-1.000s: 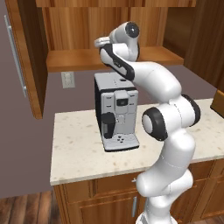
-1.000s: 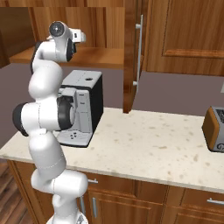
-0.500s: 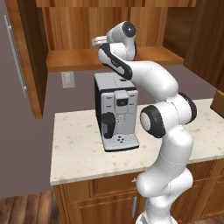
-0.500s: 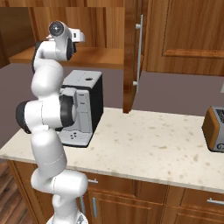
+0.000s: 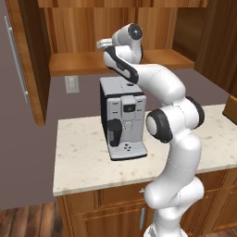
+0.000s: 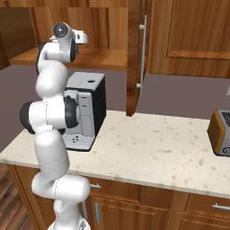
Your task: Retrieve the shaker from the cabinet and place it next the steak on a plate on the dining table.
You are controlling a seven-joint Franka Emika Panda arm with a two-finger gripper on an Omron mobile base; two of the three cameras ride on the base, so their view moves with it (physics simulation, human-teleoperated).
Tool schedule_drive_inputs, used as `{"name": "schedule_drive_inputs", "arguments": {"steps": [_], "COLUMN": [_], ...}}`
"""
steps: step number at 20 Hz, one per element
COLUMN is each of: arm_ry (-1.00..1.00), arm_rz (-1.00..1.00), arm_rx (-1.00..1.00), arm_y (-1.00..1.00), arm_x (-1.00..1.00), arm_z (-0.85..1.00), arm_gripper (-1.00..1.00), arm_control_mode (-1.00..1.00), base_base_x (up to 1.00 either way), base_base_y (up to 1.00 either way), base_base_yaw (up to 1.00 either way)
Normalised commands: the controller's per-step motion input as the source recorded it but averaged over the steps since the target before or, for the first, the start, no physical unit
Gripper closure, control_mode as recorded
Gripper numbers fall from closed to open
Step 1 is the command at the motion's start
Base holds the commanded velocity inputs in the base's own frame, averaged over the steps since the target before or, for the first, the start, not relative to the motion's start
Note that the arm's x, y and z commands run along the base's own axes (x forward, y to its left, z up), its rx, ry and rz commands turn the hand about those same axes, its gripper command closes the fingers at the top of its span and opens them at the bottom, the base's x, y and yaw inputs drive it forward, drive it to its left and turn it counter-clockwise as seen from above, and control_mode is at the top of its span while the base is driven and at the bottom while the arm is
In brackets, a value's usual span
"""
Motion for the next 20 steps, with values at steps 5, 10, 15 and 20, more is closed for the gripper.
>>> {"name": "schedule_drive_inputs", "arguments": {"steps": [5,10,15,20], "arm_ry": [0.02,0.03,0.0,0.01], "arm_rz": [0.0,0.0,0.0,0.0], "arm_rx": [0.0,0.0,0.0,0.01], "arm_y": [0.16,0.06,0.0,0.0], "arm_x": [0.23,0.19,0.1,0.05], "arm_z": [-0.08,-0.06,-0.03,-0.1], "arm_gripper": [-1.0,-1.0,1.0,1.0], "arm_control_mode": [-1.0,-1.0,-1.0,-1.0], "base_base_x": [0.0,0.0,0.0,0.0], "base_base_y": [0.0,0.0,0.0,0.0], "base_base_yaw": [0.0,0.0,0.0,0.0]}}
